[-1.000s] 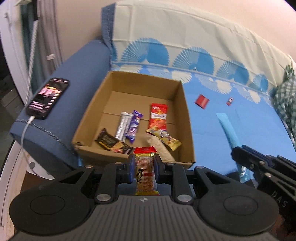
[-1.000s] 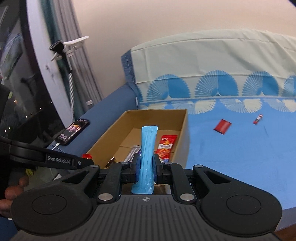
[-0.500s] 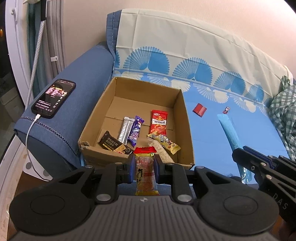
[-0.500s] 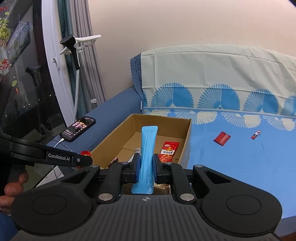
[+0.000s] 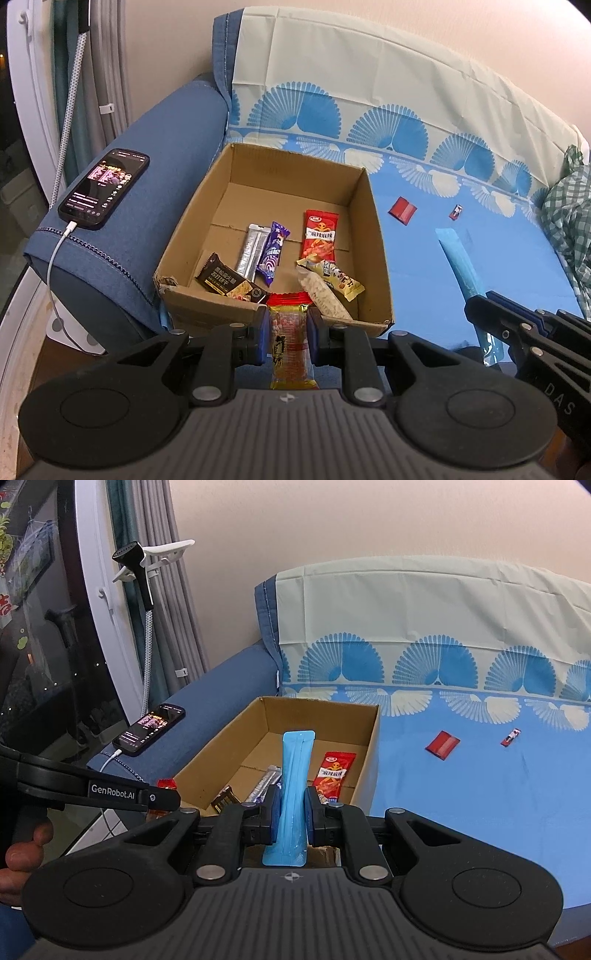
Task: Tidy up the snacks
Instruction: 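Carry both held snacks over the cardboard box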
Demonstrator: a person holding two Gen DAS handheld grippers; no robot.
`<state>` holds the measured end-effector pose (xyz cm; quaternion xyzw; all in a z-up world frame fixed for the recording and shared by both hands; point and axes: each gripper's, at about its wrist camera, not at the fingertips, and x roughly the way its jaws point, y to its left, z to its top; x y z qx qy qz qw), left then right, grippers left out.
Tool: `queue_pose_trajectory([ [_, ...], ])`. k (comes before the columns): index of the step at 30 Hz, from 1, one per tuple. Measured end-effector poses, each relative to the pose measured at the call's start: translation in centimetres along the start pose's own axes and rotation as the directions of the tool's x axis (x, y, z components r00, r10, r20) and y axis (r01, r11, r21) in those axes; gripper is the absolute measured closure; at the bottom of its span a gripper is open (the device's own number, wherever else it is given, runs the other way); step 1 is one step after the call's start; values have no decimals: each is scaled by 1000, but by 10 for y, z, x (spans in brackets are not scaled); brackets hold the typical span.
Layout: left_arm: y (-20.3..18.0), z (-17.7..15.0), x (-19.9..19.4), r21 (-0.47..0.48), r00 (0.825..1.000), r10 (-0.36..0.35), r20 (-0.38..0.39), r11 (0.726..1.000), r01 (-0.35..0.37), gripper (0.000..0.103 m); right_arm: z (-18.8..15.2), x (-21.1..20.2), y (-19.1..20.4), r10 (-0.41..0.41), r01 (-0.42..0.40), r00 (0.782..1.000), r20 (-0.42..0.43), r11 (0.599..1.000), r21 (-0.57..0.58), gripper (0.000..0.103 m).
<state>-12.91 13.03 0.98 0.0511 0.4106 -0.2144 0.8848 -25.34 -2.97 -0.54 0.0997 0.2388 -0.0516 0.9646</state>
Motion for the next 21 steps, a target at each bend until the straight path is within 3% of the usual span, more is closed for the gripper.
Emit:
queue_pose_trajectory([
  [21, 13, 25, 37, -33, 999, 27, -39, 999, -29, 80, 8, 34, -10, -20, 22, 998, -52, 999, 34, 88],
])
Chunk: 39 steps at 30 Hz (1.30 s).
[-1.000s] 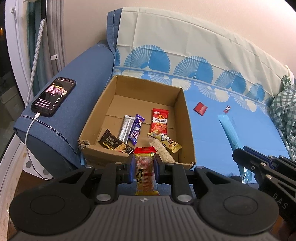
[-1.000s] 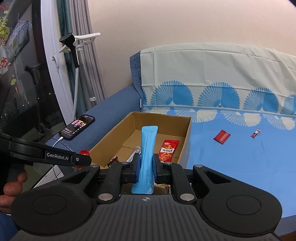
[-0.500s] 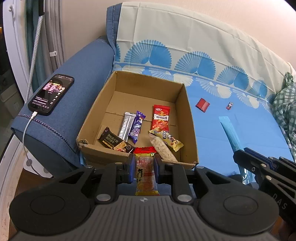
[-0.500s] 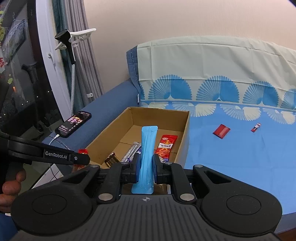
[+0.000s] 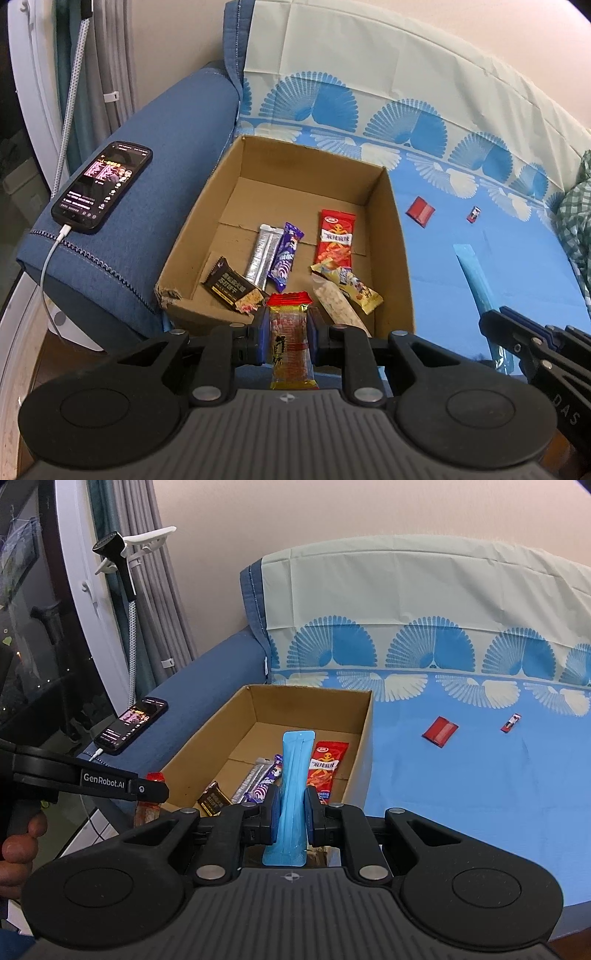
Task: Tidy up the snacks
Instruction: 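Carry both held snacks over the cardboard box, then open both tools to drop the snacks into the box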
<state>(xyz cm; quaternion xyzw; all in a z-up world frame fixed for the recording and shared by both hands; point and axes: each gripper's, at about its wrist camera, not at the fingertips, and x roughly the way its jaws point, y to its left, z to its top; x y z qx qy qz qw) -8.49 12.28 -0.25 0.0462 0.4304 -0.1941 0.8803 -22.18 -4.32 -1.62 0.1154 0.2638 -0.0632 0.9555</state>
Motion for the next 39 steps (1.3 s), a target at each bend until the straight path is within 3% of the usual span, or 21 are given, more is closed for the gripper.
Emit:
queue_pose_trajectory([
  [14, 11, 48, 38, -17, 999, 31, 9, 999, -31, 80, 24, 57, -3, 16, -15, 999, -43, 1000, 3, 88],
  [39, 26, 96, 175, 3, 989, 81, -124, 997, -81, 80, 47, 200, -28, 2, 1, 990, -144, 1000, 19, 88],
])
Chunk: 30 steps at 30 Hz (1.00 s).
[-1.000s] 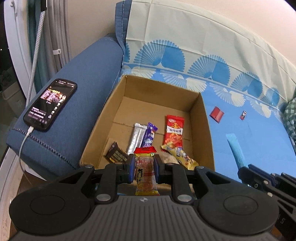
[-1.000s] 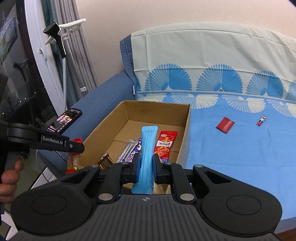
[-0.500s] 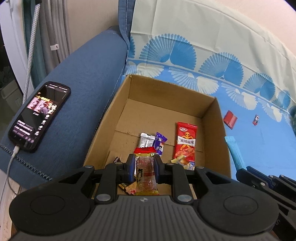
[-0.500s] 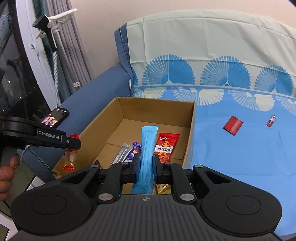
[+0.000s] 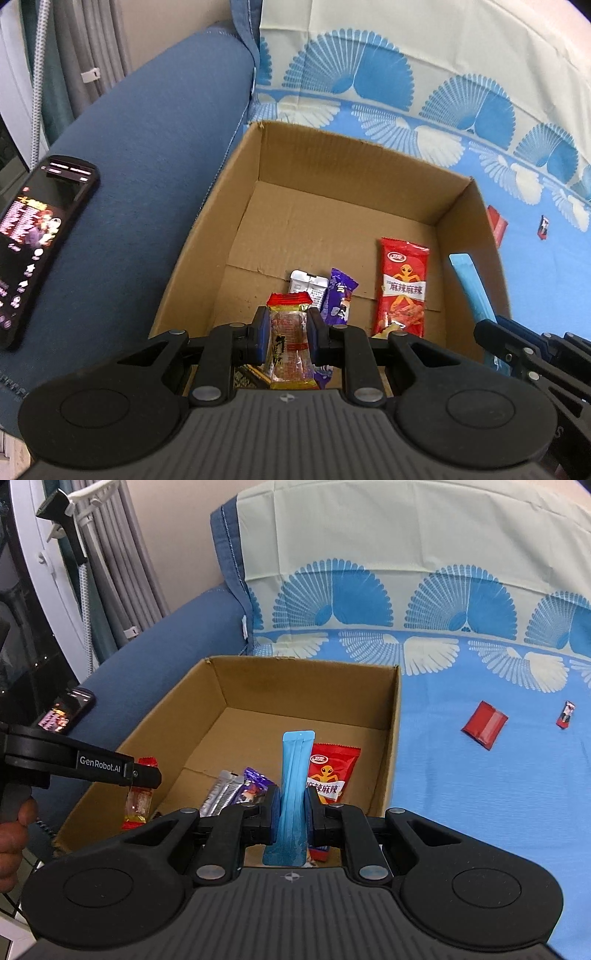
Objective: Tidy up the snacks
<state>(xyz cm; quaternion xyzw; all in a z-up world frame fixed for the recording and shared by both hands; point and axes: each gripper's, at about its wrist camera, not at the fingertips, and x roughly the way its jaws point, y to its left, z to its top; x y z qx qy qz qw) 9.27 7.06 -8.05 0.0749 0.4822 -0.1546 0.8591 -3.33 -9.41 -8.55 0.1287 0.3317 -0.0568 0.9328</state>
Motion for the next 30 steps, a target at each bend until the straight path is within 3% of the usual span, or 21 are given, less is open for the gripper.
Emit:
queue_pose_trajectory([
  [6, 0, 3, 23, 13, 999, 17, -40, 1000, -16, 80, 2, 23, -5, -6, 6, 1000, -23, 1000, 10, 86],
  [7, 0, 3, 26, 18, 999, 19, -44, 1000, -18, 75, 2, 25, -6, -6, 6, 1000, -25, 1000, 14, 84],
  [8, 0, 3, 27, 26, 999, 18, -50, 1000, -17, 67, 3, 27, -7, -2, 2, 1000, -24, 1000, 18, 84],
  [9, 0, 3, 28, 29, 998, 19, -60, 999, -18, 35, 4, 28, -7, 5, -5, 1000, -23, 1000, 24, 82],
  [10, 2, 3, 28, 23, 997, 26, -67, 999, -24, 3, 5, 29, -8, 12, -11, 1000, -25, 999, 31, 66],
  [13, 6, 1, 18, -6, 998, 45, -36, 999, -46, 0, 6, 23, -9, -1, 2, 1000, -25, 998, 63, 29],
  [18, 9, -11, -2, 8, 995, 78, -61, 997, -77, 0, -2, -1, -3, -13, 16, 999, -43, 998, 62, 13],
  [24, 12, -50, -43, 5, 991, 92, -94, 996, -92, 0, -24, -41, 9, -18, 28, 995, -94, 994, 103, 7],
  [30, 14, -88, -84, -10, 991, 96, -88, 995, -97, 0, -44, -94, 28, -32, 36, 998, -48, 996, 86, 2],
])
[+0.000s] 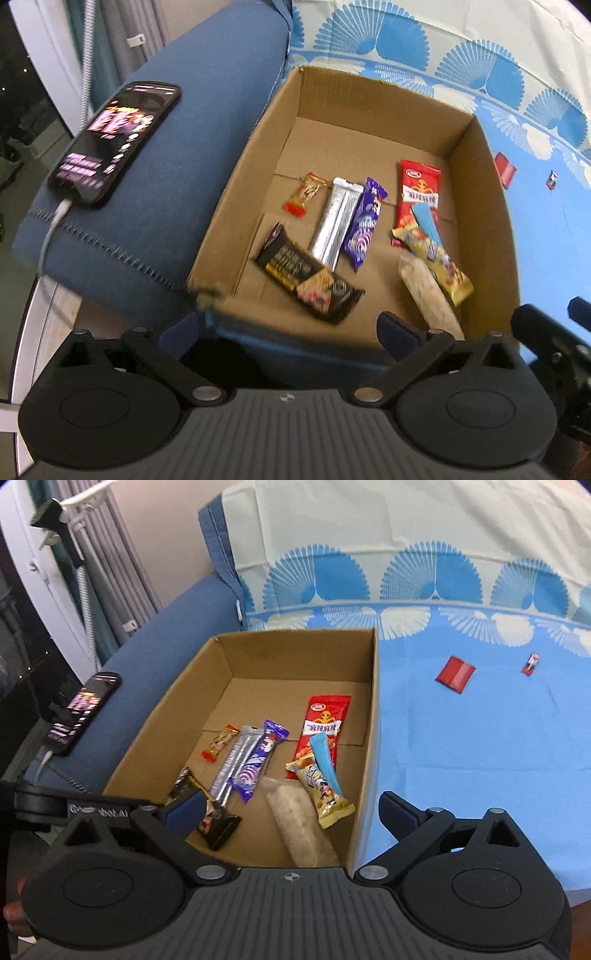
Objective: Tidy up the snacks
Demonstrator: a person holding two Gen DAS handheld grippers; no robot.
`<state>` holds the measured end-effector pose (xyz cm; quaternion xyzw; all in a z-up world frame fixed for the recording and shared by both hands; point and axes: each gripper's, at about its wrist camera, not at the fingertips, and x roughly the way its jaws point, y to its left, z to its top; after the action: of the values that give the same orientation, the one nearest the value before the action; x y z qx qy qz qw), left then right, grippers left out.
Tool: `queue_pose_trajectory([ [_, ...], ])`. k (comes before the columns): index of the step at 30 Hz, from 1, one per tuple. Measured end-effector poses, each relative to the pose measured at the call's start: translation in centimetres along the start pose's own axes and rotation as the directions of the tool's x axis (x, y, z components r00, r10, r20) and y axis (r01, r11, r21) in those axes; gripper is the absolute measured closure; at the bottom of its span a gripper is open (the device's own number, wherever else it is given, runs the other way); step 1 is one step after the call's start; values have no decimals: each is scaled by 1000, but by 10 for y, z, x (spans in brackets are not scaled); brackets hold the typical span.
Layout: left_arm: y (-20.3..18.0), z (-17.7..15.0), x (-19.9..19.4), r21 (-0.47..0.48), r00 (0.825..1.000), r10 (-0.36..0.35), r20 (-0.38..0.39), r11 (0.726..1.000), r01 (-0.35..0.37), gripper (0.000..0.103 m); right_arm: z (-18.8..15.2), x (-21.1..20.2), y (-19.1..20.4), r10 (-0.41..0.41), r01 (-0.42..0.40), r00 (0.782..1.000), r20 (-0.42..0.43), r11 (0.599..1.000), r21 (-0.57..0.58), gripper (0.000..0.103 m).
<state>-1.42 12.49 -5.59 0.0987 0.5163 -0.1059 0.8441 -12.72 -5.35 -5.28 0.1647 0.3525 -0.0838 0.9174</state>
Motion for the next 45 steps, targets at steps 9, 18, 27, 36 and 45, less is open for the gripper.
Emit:
queue_pose_trajectory([
  [9, 0, -33, -47, 10, 997, -5, 78, 1000, 5, 0, -19, -55, 15, -10, 16, 997, 82, 998, -65, 1],
  [18, -9, -50, -72, 33, 990, -19, 139, 999, 15, 0, -33, -90, 22, 2, 15, 989, 149, 994, -111, 1],
  [27, -14, -61, -88, 62, 984, -22, 174, 998, 12, 0, -38, -104, 18, 5, 10, 983, 183, 996, -84, 1],
  [36, -16, -63, -91, 68, 983, -19, 183, 998, 7, 0, -41, -110, 17, 12, 5, 980, 197, 996, -87, 1],
  [45, -16, -61, -86, 71, 986, -19, 168, 997, 7, 0, -42, -107, 18, 12, 4, 982, 186, 996, -85, 1],
])
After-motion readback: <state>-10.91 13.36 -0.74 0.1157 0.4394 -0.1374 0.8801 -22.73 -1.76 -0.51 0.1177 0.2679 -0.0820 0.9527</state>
